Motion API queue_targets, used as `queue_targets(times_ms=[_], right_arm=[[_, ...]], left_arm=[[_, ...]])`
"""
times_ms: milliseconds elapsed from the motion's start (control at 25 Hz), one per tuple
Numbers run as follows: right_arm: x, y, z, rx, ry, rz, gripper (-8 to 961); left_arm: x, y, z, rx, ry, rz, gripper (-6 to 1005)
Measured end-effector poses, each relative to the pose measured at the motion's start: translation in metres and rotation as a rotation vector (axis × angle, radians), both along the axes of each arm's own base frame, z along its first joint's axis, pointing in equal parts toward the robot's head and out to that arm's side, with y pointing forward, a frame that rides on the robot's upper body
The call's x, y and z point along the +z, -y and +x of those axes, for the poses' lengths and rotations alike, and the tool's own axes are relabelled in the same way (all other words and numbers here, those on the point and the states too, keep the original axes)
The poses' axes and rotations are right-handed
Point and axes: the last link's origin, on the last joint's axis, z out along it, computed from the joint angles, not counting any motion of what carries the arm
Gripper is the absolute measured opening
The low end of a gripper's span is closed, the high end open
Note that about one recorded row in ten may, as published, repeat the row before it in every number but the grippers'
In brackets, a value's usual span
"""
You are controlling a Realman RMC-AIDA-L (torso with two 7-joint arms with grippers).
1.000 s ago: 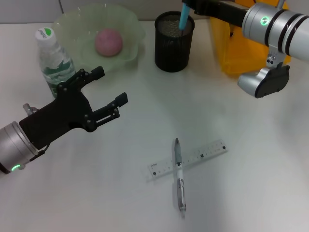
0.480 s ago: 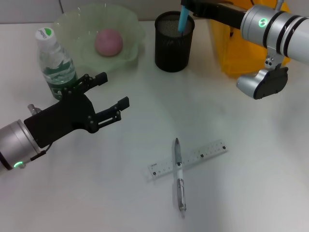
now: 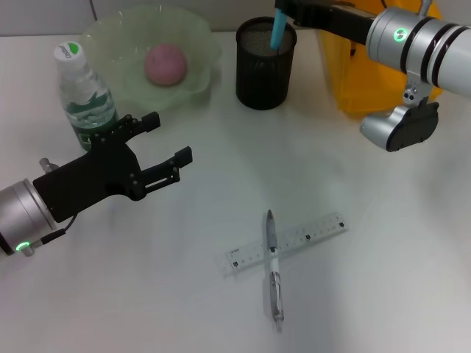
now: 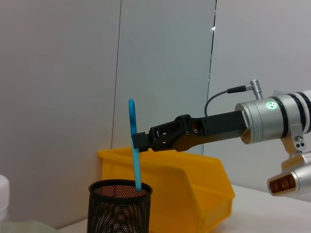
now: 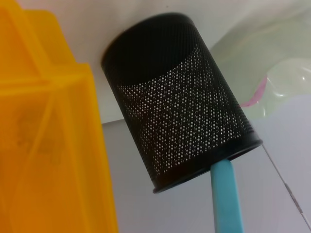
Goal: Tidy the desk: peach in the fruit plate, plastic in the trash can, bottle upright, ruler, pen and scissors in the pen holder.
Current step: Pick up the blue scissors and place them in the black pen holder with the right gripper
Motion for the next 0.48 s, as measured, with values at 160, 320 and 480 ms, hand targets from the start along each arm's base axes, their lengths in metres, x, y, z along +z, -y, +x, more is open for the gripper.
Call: queue_targets(times_ms=[160,320,480], right_arm=[[-0.0002,0.0001,-0.0001,0.001,0.0,-0.001,254],[-0.001,0.0006,-0.001,0.002,-0.006,-0.003,255],[-0.0024,0.0007,-0.001,-0.002,-0.008,-0.007,257]], left_arm=[[-0.0009,-0.0005,0.0009,-0.003,-0.003,-0.009,831],[-0.0008,-0.0002,0.0005,-0.002,-0.003,-0.01,831],[-0.0009,0.0,0.0002,0.0,-0.003,-0.009,831]])
